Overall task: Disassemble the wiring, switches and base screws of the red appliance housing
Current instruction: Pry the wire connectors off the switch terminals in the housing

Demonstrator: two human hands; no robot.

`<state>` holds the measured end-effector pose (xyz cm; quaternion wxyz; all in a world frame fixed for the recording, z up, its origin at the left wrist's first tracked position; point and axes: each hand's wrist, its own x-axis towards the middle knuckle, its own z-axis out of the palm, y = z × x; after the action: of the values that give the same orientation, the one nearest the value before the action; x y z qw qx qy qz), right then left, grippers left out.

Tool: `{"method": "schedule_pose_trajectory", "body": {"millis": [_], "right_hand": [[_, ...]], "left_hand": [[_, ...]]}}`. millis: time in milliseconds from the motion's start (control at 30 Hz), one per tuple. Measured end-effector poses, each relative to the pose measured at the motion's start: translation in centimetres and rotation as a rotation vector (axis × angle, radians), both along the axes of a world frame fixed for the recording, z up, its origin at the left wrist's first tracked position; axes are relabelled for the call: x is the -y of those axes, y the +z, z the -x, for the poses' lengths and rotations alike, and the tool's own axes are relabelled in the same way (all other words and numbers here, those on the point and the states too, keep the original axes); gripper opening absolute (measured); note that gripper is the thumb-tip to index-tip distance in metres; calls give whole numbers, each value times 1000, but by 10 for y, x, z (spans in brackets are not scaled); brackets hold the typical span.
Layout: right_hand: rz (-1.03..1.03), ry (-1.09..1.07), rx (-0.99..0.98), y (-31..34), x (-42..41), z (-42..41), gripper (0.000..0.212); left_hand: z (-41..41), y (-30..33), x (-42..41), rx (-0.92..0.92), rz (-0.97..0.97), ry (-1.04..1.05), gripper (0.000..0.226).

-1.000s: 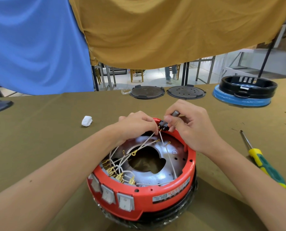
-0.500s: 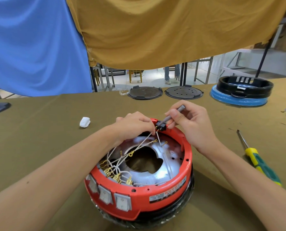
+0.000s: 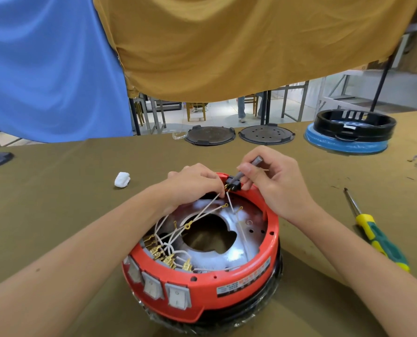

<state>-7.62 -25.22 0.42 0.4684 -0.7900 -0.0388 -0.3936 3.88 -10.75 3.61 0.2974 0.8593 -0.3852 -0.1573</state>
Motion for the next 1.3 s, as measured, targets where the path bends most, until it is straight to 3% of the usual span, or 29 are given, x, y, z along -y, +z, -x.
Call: {"method": "schedule_pose_trajectory", "body": {"millis": [133,400,600,900,1300], "right_hand": [[-41,21,17,1,0,-1,9],[-380,60,-2,-6,4,-5,20],[-396,60,-5,-5,3,-5,18],[-42,31,8,1,-2,2,7],[-371,71,4,-8,5,-6,20]], "left_hand": [[0,0,-1,5,-10,-4,19],[-3,-2,-1,-27,-18,-5,19],[-3,-1,-2,-33,-27,-27,21],[-3,-1,-3,-44,-33,-31,20],[-4,-1,-4,-55,-28,-26,20]]}}
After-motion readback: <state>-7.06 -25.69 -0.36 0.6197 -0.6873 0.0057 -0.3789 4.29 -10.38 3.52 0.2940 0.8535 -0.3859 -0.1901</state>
